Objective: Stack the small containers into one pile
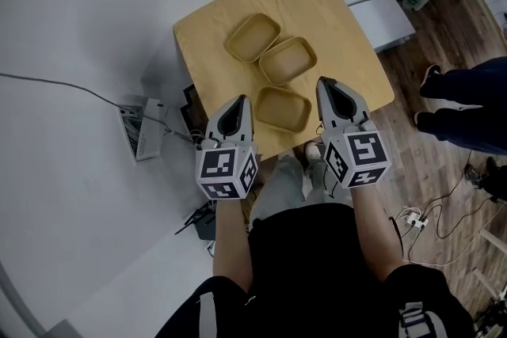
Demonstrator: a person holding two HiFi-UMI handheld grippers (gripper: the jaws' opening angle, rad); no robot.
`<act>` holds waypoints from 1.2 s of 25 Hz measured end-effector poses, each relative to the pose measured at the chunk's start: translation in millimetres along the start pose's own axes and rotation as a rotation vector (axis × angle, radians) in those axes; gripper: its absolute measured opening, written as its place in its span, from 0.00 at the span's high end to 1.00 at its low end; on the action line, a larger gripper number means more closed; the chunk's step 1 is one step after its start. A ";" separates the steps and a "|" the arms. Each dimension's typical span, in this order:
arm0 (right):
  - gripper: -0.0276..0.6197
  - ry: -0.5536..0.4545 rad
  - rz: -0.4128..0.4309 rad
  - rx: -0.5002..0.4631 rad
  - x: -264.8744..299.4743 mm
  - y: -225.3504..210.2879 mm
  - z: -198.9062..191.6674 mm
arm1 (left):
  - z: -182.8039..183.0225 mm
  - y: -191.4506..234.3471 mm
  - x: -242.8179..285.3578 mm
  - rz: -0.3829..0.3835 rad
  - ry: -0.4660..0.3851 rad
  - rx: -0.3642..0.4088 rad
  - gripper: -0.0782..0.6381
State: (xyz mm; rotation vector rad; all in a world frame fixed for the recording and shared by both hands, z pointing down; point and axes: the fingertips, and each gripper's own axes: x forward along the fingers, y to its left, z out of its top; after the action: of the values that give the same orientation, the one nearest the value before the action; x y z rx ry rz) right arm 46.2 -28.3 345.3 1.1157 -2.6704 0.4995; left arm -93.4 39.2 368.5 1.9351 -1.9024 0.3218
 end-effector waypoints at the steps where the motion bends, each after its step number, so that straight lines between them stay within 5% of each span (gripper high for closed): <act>1: 0.95 0.011 -0.010 0.016 1.4 -0.6 -6.0 | -4.8 0.8 3.6 -0.013 0.021 0.004 0.89; 11: 0.92 0.140 -0.079 0.166 8.8 -20.5 -72.2 | -60.6 2.3 46.5 -0.133 0.231 0.049 0.82; 17: 0.86 0.259 -0.133 0.265 13.5 -29.6 -126.3 | -116.5 5.8 63.7 -0.155 0.433 0.038 0.70; 30: 0.82 0.422 -0.202 0.394 15.1 -24.2 -204.2 | -165.9 26.1 82.2 -0.161 0.560 0.034 0.63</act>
State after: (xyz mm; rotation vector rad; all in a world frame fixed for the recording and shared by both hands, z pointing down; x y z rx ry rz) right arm 64.7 24.2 543.8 1.1978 -2.1222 1.1156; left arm -96.3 38.4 555.4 1.7611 -1.3786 0.7593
